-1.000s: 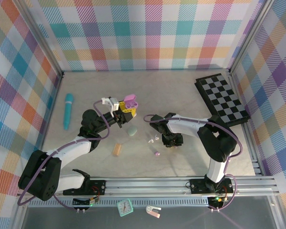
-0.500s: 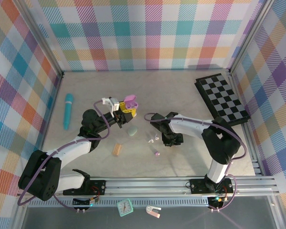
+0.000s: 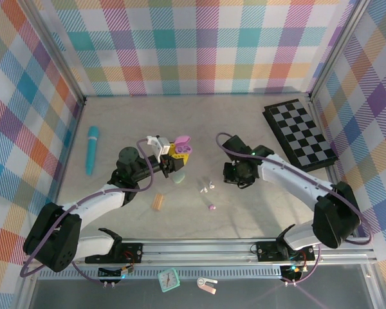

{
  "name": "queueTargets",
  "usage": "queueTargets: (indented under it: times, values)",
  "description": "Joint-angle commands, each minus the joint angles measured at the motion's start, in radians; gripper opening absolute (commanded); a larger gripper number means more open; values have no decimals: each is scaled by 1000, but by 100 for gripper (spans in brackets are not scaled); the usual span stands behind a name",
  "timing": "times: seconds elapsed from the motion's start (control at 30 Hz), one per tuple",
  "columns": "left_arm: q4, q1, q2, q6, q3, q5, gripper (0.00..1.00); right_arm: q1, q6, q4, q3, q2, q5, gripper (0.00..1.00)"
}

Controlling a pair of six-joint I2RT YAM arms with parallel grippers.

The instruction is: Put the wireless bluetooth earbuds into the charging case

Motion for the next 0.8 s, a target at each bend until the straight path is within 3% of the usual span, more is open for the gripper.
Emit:
queueTargets:
  times: [0.0, 0.3, 0.77]
  values:
    - [83, -8, 8, -5, 16, 3, 32, -21, -7, 25, -7, -32, -78, 22]
    - [141, -19, 82, -46, 44, 54, 31, -94, 11, 125, 10, -138, -307, 22]
    - [75, -91, 147, 11, 72, 60, 31, -158, 42, 224, 85, -156, -528, 22]
